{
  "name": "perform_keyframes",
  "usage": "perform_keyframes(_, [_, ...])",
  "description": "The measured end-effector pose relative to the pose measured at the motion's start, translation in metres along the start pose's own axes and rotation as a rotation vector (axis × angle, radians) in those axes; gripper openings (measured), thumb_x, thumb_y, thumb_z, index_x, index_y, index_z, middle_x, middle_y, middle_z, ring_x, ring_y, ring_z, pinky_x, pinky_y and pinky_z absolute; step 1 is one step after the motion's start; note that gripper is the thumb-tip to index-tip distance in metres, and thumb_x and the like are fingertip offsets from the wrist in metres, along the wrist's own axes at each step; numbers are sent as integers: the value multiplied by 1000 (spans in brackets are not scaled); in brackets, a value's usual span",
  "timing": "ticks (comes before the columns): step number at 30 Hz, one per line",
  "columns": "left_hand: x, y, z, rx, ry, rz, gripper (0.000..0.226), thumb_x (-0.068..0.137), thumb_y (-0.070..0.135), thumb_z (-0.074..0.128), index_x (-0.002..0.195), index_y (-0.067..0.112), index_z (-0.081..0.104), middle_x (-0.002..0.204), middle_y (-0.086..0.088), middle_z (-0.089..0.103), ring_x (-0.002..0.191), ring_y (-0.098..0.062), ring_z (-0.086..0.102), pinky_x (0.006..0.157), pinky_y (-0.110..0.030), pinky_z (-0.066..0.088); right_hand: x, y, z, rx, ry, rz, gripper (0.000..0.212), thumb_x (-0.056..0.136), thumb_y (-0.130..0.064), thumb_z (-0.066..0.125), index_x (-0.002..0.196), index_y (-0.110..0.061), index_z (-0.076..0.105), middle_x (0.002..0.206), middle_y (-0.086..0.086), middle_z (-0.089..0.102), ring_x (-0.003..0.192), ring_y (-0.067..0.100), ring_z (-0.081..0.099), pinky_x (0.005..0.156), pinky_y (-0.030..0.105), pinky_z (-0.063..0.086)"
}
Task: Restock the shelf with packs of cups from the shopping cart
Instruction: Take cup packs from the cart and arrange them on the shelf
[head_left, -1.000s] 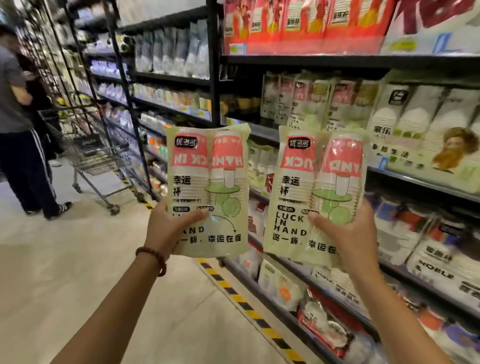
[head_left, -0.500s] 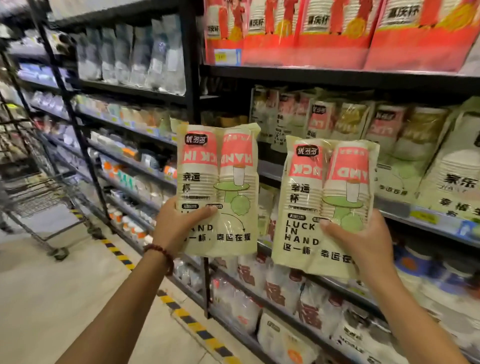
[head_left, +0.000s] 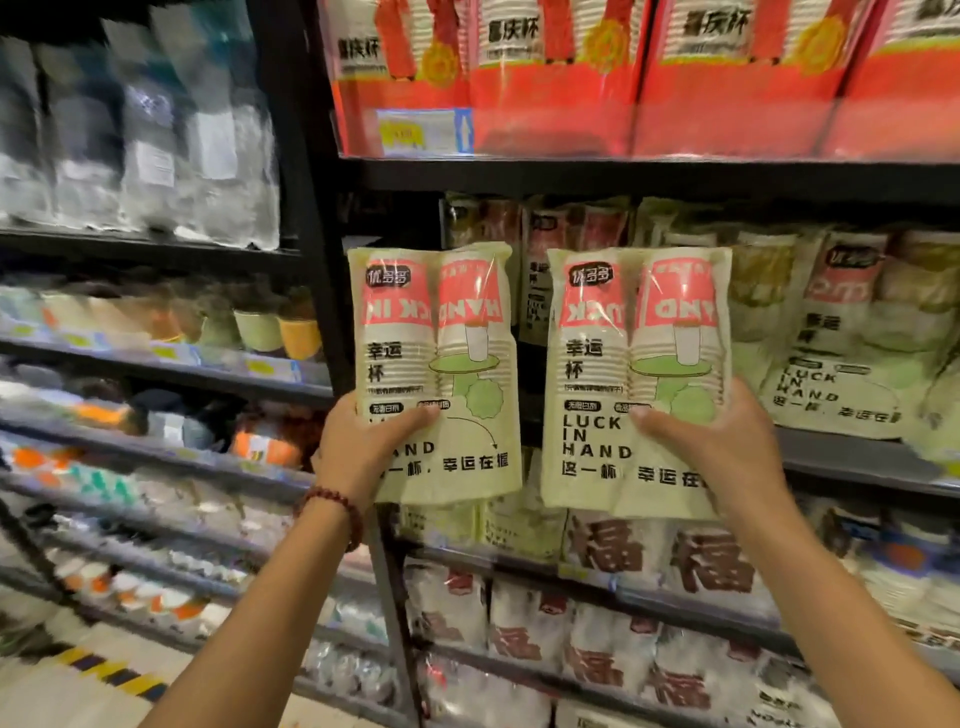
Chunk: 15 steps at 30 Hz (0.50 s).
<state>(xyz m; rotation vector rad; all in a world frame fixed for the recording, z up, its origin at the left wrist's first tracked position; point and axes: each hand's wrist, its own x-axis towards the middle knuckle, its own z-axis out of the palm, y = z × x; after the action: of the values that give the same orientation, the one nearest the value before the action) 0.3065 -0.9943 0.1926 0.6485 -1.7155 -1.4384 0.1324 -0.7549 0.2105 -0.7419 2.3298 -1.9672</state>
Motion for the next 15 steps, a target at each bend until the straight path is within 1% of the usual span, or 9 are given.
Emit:
perform_keyframes(2, [24,-3,5,-5,-26,-6,20,61,23,83,76,32,74,83,2,76,79,-18,73,73,-39,58,15,-4,6,2,8,25,56,63,-25,85,111,-26,56,99,-10,67,89,8,65,74,30,53])
perform_keyframes(4, [46,-5,13,-15,-42,-20,21,63,20,85,78,27,73,84,-1,76,79,-20,72,74,-42,59,29,-4,12,4,2,33,57,61,-28,86,110,-26,58,99,-8,69,90,13,67,81,39,56])
perform_keyframes(5, [56,-6,17,-21,-43,-22,21,65,17,84,79,25,71,83,0,75,77,-18,72,74,-41,59,34,-5,16,0,-1,30,60,59,-31,86,112,-25,59,100,-7,70,91,14,68,82,41,56])
perform_keyframes(7, [74,-9,25,-30,-39,-7,21,69,14,82,81,26,69,79,5,74,74,-13,72,71,-36,59,45,-4,27,5,-10,15,62,57,-33,87,113,-26,60,100,-6,71,91,13,69,81,41,57])
perform_keyframes(10, [99,-11,32,-78,-28,-12,20,72,13,80,82,26,69,78,6,75,76,-14,72,67,-33,57,61,-6,44,57,-15,-18,57,60,-27,86,111,-26,61,98,-9,72,87,7,70,79,36,57])
perform_keyframes(13, [124,-14,36,-148,-29,-83,18,74,11,77,87,21,68,85,-4,75,74,-19,73,59,-31,58,81,-11,52,155,-57,-16,43,66,-14,83,103,-26,65,95,-6,75,88,12,71,83,42,56])
perform_keyframes(15, [138,-11,39,-176,-65,-124,18,76,10,75,91,16,67,88,-9,74,71,-21,72,54,-31,58,92,-15,56,193,-83,-5,38,69,-10,81,101,-25,66,95,-4,75,89,16,72,84,45,56])
